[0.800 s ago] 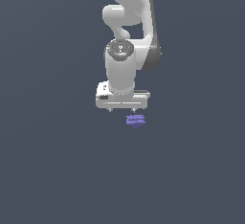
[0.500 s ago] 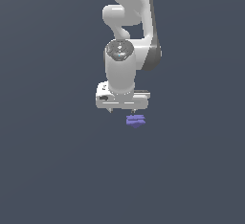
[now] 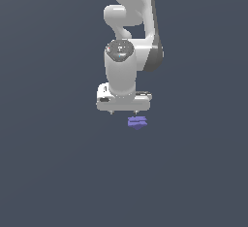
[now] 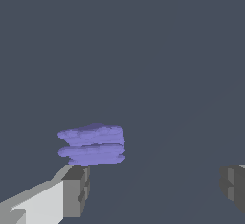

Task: Pick up the object and move it to a goal position.

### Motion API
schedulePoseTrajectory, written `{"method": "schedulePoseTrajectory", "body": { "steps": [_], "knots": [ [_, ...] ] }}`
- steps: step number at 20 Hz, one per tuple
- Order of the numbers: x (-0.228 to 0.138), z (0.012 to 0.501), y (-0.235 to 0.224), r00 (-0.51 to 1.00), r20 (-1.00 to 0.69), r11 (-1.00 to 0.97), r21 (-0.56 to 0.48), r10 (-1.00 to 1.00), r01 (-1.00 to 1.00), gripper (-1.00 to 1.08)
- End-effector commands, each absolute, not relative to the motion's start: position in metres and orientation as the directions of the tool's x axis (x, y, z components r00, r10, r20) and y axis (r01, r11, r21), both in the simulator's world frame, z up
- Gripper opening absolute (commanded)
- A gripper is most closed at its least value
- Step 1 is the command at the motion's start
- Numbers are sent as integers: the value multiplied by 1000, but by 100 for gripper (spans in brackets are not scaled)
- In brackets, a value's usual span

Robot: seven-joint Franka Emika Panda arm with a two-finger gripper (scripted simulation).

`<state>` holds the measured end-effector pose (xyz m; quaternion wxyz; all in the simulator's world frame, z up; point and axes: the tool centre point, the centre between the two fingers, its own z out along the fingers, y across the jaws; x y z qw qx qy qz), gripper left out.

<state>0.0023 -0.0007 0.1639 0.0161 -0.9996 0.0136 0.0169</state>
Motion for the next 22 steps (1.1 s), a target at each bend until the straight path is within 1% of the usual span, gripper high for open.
{"method": "schedulePoseTrajectory", "body": {
  "steps": [1,10,22],
  "knots": [
    [2,163,0,999,-35,-999,-31,-37,-38,100],
    [0,158,6,989,-37,-989,-27,-147,-148,100],
    [-4,145,21,911,-38,-911,-15,-411,-412,100]
  ]
}}
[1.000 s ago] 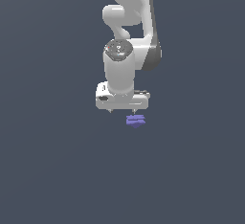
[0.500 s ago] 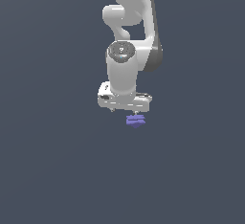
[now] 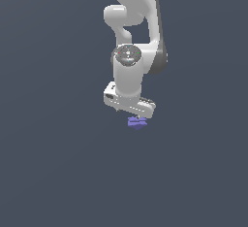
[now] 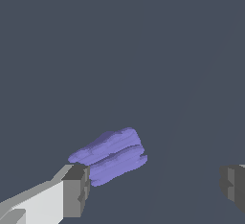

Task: Pick up the object and move it to a goal position.

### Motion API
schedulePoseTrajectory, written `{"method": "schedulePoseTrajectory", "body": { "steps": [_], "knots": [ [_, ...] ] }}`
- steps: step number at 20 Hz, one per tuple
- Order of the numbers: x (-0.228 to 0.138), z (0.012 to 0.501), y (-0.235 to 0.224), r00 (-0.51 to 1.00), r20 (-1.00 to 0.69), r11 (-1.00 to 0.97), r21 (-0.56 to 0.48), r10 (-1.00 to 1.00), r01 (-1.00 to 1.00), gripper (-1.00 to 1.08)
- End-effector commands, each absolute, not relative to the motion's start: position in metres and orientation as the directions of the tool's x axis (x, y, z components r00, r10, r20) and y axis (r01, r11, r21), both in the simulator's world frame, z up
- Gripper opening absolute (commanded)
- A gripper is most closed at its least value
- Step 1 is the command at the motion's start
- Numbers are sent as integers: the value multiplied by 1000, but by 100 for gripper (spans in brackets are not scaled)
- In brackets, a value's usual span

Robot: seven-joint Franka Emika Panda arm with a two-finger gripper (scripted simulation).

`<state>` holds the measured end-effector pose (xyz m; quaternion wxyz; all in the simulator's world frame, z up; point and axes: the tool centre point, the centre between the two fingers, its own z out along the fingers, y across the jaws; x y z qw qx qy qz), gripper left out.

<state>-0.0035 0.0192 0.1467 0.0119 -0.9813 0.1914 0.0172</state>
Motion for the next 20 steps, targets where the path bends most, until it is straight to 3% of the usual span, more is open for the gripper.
{"method": "schedulePoseTrajectory", "body": {
  "steps": [1,20],
  "knots": [
    [-5,144,22,900,-38,-901,-14,-434,-434,100],
    [-14,124,45,603,-27,-603,3,-798,-798,100]
  ]
}}
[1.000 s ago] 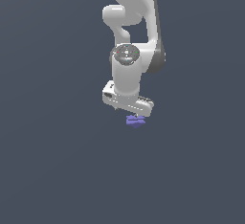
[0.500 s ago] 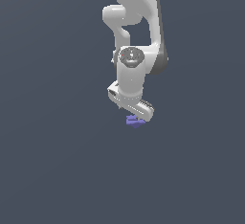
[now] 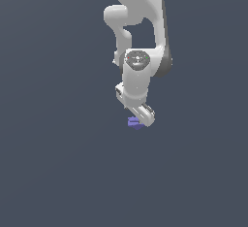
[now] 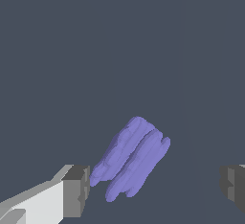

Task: Pick up the object and move it to a goal position.

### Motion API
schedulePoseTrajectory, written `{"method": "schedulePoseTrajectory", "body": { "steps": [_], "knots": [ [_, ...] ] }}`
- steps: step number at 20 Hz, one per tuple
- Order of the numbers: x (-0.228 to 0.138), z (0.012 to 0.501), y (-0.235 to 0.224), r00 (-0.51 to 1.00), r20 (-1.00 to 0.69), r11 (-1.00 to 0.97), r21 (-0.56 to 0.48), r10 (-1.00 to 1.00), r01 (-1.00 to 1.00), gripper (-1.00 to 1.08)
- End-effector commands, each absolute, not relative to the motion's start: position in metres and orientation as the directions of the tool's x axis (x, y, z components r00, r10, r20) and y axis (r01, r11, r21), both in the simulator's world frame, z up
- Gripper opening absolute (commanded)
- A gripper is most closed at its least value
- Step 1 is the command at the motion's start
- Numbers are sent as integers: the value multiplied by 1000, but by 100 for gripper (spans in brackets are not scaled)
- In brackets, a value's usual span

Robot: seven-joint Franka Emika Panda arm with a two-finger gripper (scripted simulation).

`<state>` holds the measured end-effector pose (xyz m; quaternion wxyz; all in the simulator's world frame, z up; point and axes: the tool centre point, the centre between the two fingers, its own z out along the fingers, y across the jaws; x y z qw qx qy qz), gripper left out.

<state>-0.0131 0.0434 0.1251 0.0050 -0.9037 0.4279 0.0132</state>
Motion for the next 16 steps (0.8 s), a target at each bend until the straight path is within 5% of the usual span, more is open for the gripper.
{"method": "schedulePoseTrajectory", "body": {
  "steps": [1,16],
  "knots": [
    [-14,123,46,583,-26,-583,4,-812,-813,100],
    [-22,109,62,248,-8,-248,5,-969,-969,100]
  ]
}}
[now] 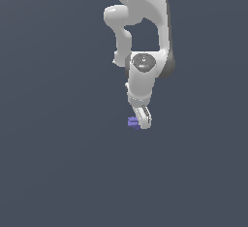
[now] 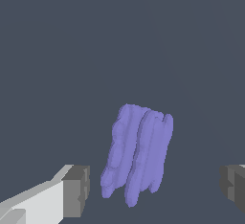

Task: Pick up the object and move it to a goal position.

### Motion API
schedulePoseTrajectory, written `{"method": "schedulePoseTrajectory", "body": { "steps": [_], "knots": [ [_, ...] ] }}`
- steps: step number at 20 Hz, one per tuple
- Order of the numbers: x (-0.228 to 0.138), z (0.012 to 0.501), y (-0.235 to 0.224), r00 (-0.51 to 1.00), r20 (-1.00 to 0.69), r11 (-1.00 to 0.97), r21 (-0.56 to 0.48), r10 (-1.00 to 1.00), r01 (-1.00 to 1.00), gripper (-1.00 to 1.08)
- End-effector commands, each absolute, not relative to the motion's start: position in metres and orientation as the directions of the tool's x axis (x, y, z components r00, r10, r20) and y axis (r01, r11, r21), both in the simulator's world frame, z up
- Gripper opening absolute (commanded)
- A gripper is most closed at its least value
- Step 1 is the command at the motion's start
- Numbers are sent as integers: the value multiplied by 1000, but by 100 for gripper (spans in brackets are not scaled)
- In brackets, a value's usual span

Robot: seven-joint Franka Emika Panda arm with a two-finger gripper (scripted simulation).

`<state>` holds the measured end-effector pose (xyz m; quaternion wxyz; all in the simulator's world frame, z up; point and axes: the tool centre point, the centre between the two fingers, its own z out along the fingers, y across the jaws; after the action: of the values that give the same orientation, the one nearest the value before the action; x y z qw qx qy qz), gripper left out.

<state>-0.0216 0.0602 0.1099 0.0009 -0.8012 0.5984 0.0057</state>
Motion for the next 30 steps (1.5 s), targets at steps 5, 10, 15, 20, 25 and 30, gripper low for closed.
{"method": "schedulePoseTrajectory", "body": {
  "steps": [5,10,15,20,25,30],
  "knots": [
    [-24,105,65,157,-4,-157,3,-988,-988,100],
    [-26,103,67,97,-1,-97,1,-995,-995,100],
    [-26,102,68,68,0,-68,0,-998,-998,100],
    [-26,101,68,70,0,-70,0,-998,-998,100],
    [-27,84,68,68,0,-68,0,-998,-998,100],
    [-28,60,68,66,0,-66,0,-998,-998,100]
  ]
}}
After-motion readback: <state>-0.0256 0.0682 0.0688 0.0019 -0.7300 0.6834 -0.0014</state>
